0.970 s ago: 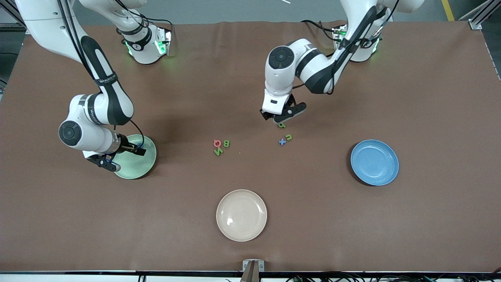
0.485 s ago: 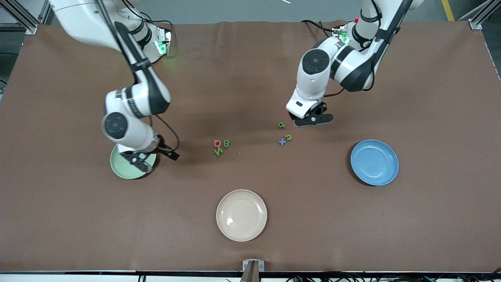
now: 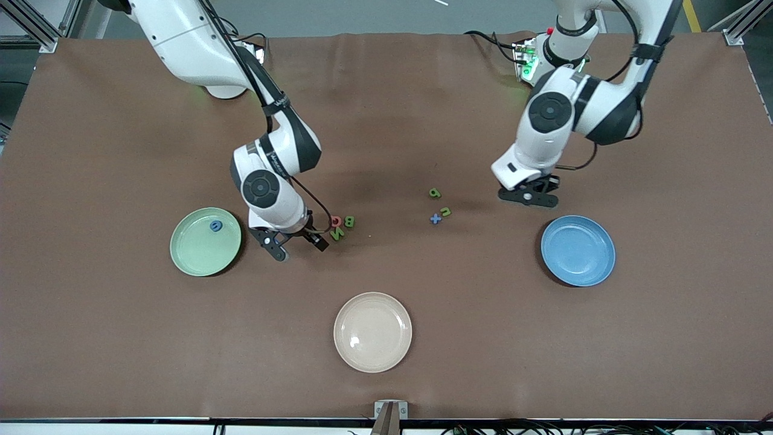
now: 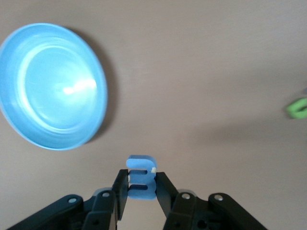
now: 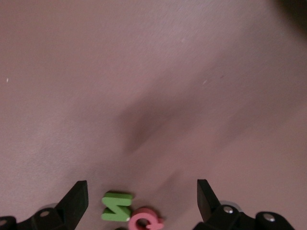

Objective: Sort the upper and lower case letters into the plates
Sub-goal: 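Carry the m over the blue plate while the right gripper grasps the green N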

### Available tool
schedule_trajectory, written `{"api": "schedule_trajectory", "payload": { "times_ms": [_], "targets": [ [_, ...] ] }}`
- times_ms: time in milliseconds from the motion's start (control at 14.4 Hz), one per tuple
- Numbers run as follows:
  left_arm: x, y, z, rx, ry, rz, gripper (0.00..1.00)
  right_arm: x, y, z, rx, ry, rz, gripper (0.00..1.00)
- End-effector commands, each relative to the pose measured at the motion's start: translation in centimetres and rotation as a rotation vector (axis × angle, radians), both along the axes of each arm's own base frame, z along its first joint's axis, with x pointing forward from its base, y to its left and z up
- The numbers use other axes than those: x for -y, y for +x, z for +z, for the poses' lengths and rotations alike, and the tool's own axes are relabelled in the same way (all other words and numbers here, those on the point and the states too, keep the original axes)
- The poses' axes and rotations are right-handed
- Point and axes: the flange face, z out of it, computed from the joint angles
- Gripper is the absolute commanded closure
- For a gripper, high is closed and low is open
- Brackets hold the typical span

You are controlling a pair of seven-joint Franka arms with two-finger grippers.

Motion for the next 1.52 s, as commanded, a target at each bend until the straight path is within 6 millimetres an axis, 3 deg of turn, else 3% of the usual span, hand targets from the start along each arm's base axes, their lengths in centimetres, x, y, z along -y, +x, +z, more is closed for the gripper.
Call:
{"api": "schedule_trajectory", "payload": {
  "times_ms": [0, 139, 277, 346, 485, 693, 1108, 1247, 1316, 1385, 1455],
  "targets": [
    [-4.2, 0.6, -0.2, 0.008, 0.005, -0.06, 1.0, -2.0, 0.6, -1.1, 0.015, -0.011, -0.027, 0.06],
    [-8.9, 2.3, -0.6, 0.017, -0.016, -0.079, 1.0, -2.1, 0.8, -1.5, 0.043, 0.002, -0.028, 0.22],
    [-13.9, 3.7, -3.1, 0.021, -0.054, -0.106, 1.0, -2.2, 0.8, -2.0, 0.046, 0.004, -0.039, 0.34],
    [-15.6, 4.3, -4.7, 0.031, -0.079, -0.11, 1.0, -2.5, 0.7, -2.1, 0.048, 0.004, -0.037, 0.35],
    [-16.0, 5.4, -7.6, 0.042, -0.114, -0.114, 1.0, -3.0, 0.3, -2.8, 0.049, 0.005, -0.036, 0.36],
    [-16.1, 7.7, -10.0, 0.035, -0.139, -0.102, 1.0, -3.9, -0.3, -3.3, 0.051, 0.004, -0.044, 0.36],
    [-16.2, 8.0, -12.0, 0.033, -0.089, -0.094, 0.99, -5.1, -1.4, -3.7, 0.041, -0.002, -0.045, 0.36],
    [-16.0, 7.9, -12.5, 0.031, -0.093, -0.079, 0.98, -5.6, -1.9, -4.2, 0.037, -0.007, -0.039, 0.41],
    [-15.9, 7.9, -12.5, 0.03, -0.093, -0.077, 0.93, -5.7, -2.0, -4.2, 0.035, -0.008, -0.039, 0.44],
    [-15.9, 8.0, -12.3, 0.035, -0.091, -0.076, 0.71, -5.6, -1.9, -4.2, 0.036, -0.009, -0.039, 0.5],
    [-15.8, 8.0, -11.6, 0.04, -0.087, -0.078, 0.41, -5.6, -1.9, -4.2, 0.035, -0.01, -0.037, 0.57]
  ]
}}
